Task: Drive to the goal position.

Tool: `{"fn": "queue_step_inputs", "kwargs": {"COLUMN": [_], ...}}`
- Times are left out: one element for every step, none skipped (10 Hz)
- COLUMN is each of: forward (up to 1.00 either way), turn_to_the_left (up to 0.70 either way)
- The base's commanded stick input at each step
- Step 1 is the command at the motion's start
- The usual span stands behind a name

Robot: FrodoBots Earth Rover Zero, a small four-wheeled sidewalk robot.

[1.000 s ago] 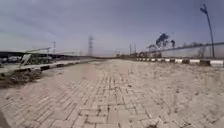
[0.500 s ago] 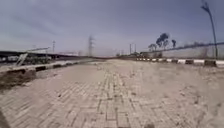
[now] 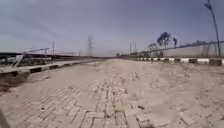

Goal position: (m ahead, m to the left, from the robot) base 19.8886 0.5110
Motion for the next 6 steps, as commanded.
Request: {"fn": "queue_step_inputs", "kwargs": {"forward": [1.0, 1.0, 1.0, 1.0, 1.0, 1.0], "turn_to_the_left": [0.0, 0.0, 0.0, 0.0, 0.0, 0.0]}}
